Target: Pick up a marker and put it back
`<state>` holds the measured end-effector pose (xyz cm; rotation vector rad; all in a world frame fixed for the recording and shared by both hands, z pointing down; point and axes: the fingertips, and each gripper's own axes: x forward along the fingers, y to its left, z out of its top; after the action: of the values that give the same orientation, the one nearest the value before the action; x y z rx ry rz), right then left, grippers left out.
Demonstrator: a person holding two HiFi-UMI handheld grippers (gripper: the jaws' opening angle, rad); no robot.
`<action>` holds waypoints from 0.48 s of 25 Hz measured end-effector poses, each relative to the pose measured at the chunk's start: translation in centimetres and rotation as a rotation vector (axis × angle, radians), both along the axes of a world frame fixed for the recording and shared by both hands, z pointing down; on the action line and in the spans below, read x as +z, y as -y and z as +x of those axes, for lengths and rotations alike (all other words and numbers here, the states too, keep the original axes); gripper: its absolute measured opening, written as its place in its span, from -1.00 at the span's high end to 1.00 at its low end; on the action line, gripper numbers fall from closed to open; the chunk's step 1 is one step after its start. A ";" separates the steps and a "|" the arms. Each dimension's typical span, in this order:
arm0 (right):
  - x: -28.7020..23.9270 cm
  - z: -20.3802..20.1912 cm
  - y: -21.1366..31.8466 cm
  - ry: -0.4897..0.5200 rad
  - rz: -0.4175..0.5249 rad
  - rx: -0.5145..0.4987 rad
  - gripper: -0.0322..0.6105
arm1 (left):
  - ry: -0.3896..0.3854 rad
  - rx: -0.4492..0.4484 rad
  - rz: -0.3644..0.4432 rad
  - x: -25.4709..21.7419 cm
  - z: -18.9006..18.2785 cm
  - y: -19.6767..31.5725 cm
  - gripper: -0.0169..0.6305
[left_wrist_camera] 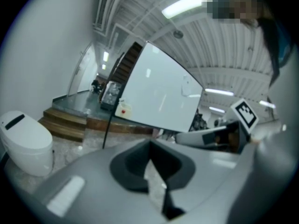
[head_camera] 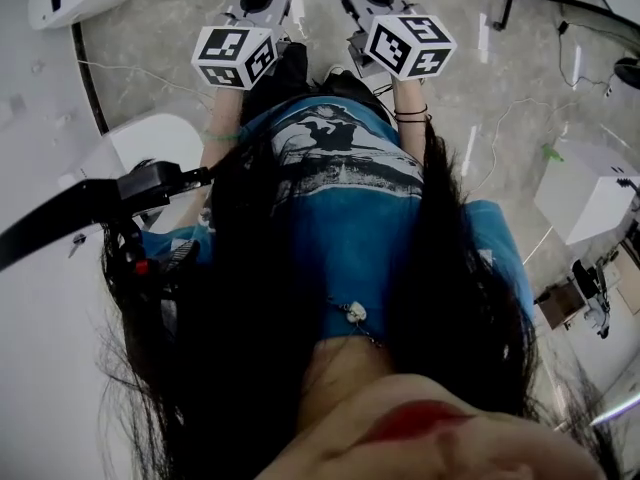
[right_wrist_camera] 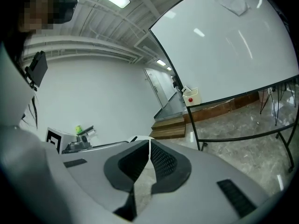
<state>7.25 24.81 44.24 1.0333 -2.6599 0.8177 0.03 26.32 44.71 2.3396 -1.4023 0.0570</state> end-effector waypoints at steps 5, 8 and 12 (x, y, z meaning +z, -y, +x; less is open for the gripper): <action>-0.1 2.7 -3.0 0.014 -0.001 -0.057 0.84 | -0.011 -0.040 -0.002 -0.2 3.5 -2.8 0.98; 0.2 5.1 -4.2 0.028 -0.019 -0.081 0.84 | 0.002 -0.040 -0.019 0.1 6.8 -4.6 0.98; -0.3 6.9 -5.2 0.042 -0.011 -0.104 0.84 | 0.011 -0.028 -0.019 0.1 9.7 -6.0 0.98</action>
<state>14.19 29.97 43.98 0.8762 -2.7145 0.8400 9.75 32.33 44.81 2.3072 -1.4337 0.0753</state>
